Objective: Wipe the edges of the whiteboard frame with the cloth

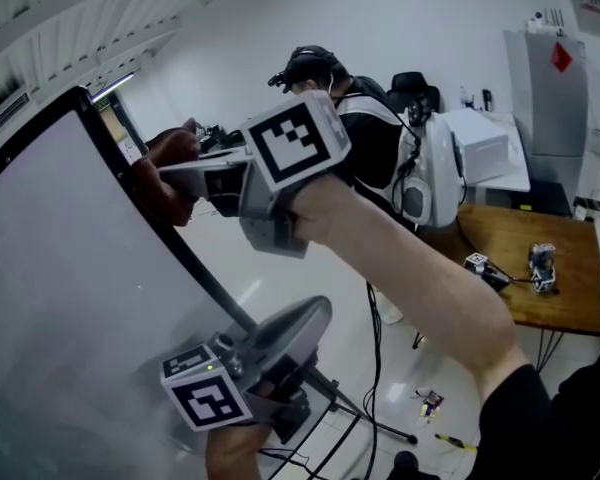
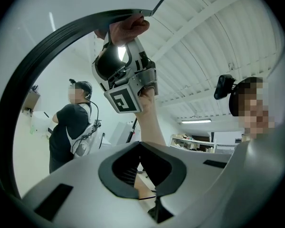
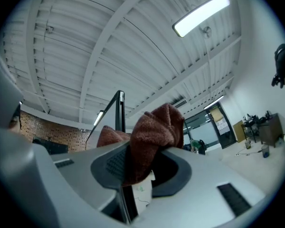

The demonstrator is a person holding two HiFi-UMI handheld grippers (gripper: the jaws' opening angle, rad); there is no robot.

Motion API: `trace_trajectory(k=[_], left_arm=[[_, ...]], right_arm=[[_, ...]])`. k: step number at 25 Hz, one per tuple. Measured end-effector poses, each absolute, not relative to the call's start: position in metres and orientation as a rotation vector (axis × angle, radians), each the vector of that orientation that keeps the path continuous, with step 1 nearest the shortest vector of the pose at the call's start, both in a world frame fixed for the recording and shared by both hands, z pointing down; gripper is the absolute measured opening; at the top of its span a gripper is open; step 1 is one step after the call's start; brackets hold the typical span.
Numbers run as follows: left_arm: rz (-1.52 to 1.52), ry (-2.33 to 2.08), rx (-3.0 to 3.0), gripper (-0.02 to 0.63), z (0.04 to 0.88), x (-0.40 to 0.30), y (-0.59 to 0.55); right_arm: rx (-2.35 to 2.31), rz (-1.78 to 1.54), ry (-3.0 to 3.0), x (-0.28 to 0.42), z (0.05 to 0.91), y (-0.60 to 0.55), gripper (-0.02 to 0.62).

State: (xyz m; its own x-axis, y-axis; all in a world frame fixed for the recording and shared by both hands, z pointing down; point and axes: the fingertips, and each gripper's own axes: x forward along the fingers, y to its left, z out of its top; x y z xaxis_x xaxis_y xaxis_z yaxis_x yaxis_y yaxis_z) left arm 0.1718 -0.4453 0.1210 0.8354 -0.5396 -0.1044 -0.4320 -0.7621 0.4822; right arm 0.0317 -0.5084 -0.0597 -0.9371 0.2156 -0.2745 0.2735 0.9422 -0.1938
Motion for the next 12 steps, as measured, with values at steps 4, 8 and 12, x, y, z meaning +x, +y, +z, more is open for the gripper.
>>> trace_trajectory(k=[4,8,12], left_arm=[[-0.331,-0.704,2.547,-0.012,0.132,0.173,-0.448],[-0.335,-0.694,2.532,-0.012,0.146,0.172,-0.449],[-0.34,-0.689,2.521,-0.012,0.164,0.168,-0.45]], right_arm=[[0.357,-0.322,2.869,0.031,-0.042,-0.509,0.112],[0.344,-0.331,2.887,0.029,-0.025,-0.51,0.112],[0.341,-0.352,2.898,0.025,-0.002,-0.51,0.112]])
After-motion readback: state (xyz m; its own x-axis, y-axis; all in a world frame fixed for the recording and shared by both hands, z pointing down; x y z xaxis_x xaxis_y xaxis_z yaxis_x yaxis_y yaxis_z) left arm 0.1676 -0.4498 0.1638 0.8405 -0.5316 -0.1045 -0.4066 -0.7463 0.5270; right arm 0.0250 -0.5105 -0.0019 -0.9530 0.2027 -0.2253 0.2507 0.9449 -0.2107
